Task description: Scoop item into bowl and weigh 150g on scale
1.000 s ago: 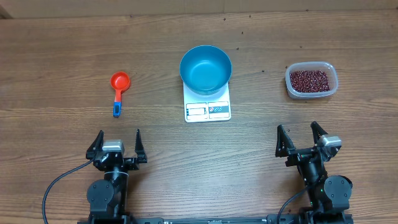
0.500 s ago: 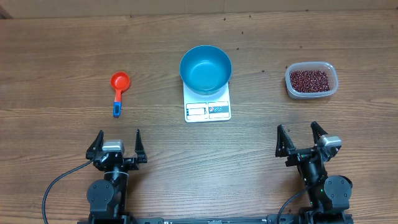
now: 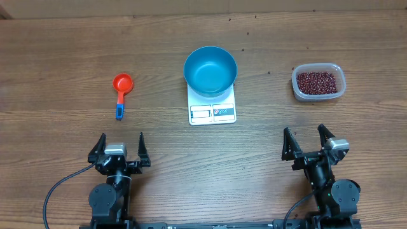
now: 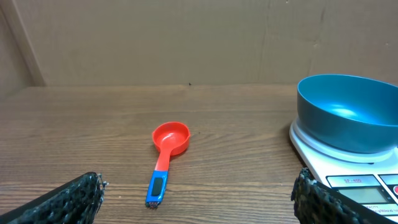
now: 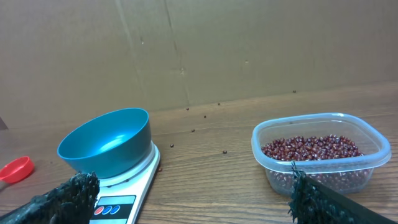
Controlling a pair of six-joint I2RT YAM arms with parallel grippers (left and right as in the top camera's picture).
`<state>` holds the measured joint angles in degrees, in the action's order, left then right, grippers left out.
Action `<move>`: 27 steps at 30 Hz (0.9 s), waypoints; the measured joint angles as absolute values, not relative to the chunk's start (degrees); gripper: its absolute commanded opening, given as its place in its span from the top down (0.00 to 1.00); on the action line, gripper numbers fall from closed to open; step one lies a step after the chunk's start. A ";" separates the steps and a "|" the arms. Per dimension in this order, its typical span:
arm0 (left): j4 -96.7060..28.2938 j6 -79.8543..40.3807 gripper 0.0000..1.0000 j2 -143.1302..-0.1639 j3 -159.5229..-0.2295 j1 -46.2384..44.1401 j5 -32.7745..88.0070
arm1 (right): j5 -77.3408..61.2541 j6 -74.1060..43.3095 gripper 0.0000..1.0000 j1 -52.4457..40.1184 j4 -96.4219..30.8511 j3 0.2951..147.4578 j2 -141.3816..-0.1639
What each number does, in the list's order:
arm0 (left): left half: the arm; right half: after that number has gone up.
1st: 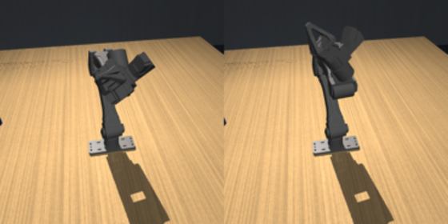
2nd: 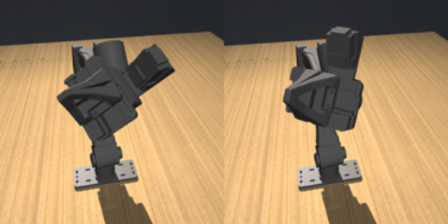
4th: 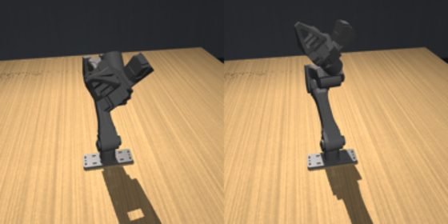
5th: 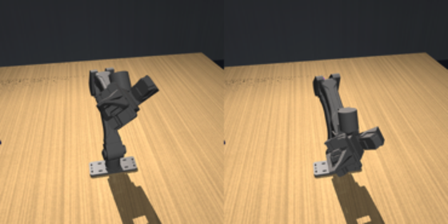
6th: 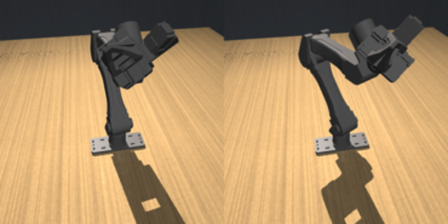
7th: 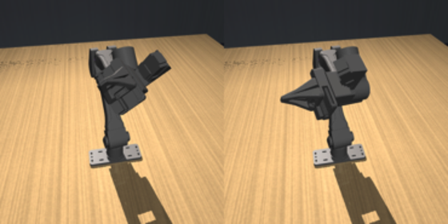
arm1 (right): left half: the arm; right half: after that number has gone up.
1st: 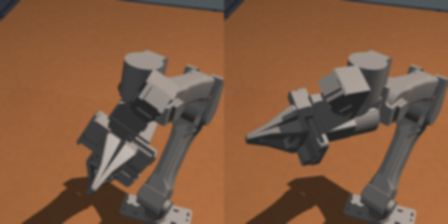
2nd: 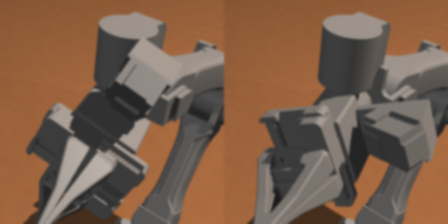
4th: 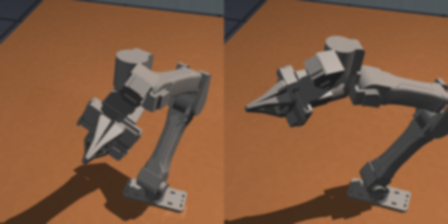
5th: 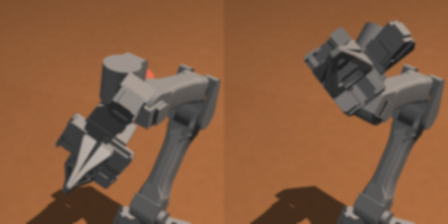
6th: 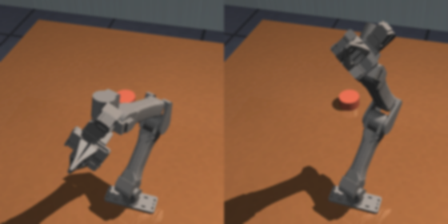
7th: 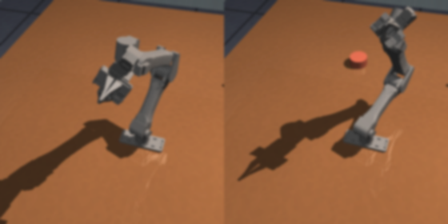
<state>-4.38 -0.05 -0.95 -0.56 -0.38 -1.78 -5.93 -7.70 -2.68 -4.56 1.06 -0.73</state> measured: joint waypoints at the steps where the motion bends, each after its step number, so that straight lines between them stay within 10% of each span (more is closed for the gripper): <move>1: -4.38 -0.05 0.01 -0.95 -0.56 -0.38 -1.78 | -5.91 -7.68 0.00 -2.68 -4.56 1.06 -0.73; 27: -12.73 -0.08 0.00 -6.07 -10.76 -0.38 -1.80 | -5.93 -7.73 0.00 -2.68 -4.60 1.06 -0.73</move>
<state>-12.73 -0.08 -6.07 -10.76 -0.38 -1.80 -5.93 -7.73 -2.68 -4.60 1.06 -0.73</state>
